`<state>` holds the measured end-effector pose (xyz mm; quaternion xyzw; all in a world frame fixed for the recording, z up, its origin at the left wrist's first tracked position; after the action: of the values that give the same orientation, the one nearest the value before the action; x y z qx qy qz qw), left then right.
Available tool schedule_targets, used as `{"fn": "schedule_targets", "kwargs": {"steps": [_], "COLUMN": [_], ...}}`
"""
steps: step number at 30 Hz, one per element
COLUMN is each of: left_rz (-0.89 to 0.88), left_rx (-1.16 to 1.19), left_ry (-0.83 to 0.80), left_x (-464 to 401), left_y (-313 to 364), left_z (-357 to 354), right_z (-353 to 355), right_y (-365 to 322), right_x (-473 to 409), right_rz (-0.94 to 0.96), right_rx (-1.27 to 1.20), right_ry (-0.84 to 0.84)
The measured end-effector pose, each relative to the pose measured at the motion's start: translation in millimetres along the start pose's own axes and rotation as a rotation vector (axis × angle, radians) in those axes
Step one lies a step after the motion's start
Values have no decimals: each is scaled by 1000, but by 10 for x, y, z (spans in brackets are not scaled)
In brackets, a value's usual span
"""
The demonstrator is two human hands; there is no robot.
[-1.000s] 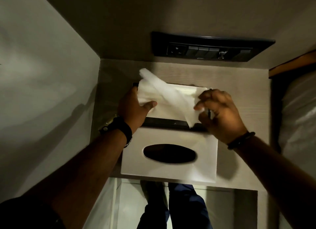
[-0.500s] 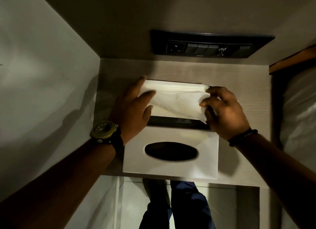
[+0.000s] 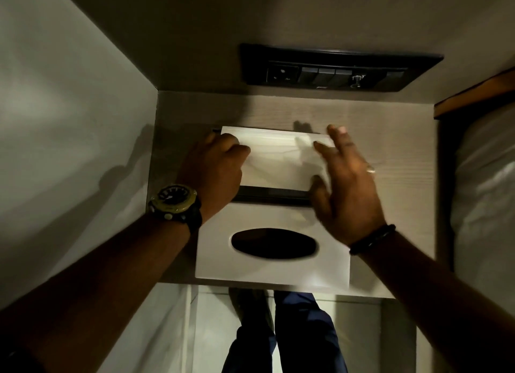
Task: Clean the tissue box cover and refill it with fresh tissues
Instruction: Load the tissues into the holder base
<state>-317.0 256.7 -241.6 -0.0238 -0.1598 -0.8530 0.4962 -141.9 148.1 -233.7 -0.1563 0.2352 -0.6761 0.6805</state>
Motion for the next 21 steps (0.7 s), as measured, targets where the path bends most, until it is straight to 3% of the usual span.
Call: {"fn": "schedule_targets", "kwargs": {"steps": [2,5,9,14,21], "left_rz": [7,-81,-85,-129,-117], "left_rx": [36,-19,-174,-220,-264], "left_ry": [30,-26,-160,-62,-125], "left_x": [61,135,39,-122,-290], "left_y": [34,120,78,105,-3], "left_z": [-6,-129,-371,-427,-554], "right_z": [-184,-398,-441,-463,-521], "right_y": [-43,98,192,321,361], "right_x": [47,50,-100,-177,-241], "right_rz": [84,55,89,122,151], "right_rx": [101,227,354,424,422], "right_ry": [-172,-391,-431,-470,-569]}}
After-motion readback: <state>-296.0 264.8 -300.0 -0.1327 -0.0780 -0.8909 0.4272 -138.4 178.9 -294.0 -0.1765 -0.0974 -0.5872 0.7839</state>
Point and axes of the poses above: each hand's wrist, its own x-axis away from the middle knuckle, its own z-axis out of the back of the hand, y = z × x, the point moved 4 cm from there along -x, towards the middle knuckle, and after that the axes turned 14 degrees about z, right-handed, at the moved point
